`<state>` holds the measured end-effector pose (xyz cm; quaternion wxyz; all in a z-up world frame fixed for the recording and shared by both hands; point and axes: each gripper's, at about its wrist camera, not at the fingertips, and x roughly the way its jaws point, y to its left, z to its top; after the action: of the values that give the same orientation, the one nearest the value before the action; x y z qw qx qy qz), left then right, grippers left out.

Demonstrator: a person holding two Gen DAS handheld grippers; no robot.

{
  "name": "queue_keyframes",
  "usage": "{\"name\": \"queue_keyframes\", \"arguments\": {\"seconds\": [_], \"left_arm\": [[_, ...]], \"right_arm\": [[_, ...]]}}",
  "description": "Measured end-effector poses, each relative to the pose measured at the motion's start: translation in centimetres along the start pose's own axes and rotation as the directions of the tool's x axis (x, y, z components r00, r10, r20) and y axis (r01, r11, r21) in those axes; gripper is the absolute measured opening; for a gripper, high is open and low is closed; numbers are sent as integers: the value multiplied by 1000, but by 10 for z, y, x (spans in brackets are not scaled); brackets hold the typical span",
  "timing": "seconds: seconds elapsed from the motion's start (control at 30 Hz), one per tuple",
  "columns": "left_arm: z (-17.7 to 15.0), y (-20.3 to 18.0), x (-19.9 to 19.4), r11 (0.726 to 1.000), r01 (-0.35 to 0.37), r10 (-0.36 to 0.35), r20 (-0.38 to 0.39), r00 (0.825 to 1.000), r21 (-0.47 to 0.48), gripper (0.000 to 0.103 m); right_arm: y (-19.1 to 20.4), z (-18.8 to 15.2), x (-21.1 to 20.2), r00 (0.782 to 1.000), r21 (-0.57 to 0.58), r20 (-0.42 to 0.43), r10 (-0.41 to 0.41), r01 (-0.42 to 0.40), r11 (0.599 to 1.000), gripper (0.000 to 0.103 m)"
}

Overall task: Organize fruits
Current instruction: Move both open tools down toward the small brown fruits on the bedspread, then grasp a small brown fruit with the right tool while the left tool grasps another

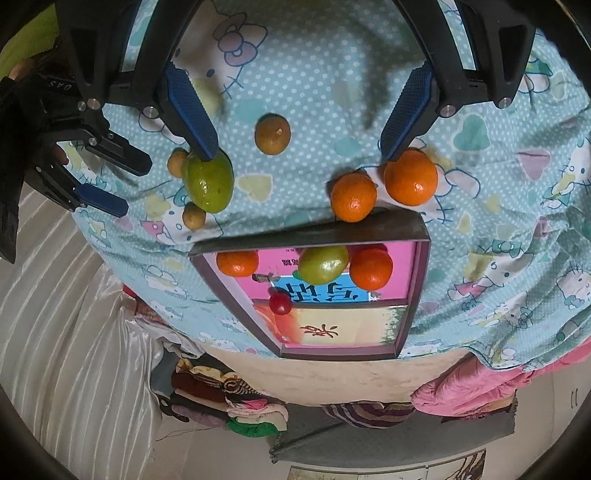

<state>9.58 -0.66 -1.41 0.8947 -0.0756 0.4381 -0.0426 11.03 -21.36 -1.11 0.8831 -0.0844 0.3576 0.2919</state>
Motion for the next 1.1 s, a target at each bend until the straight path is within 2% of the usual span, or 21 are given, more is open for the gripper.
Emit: {"name": "queue_keyframes", "arguments": {"seconds": [0.6,0.7,0.77,1.1], "left_arm": [[-11,-4,12,1000,13,-12,-43,999,18,87],[-12,-4,14,1000,19,-19,-46,999,17,83],[-12,-5,15,1000,21,-20,-49,999,19,81],[-13,-11,23,998,46,-44,-57,997,33,64]], "right_arm": [[19,-8,19,997,-96,-70,26,-33,995,71],[19,-9,25,996,-99,-92,23,-32,995,61],[19,-10,30,994,-105,-108,25,-36,994,51],[15,-12,43,990,-107,-137,13,-27,994,35]]}}
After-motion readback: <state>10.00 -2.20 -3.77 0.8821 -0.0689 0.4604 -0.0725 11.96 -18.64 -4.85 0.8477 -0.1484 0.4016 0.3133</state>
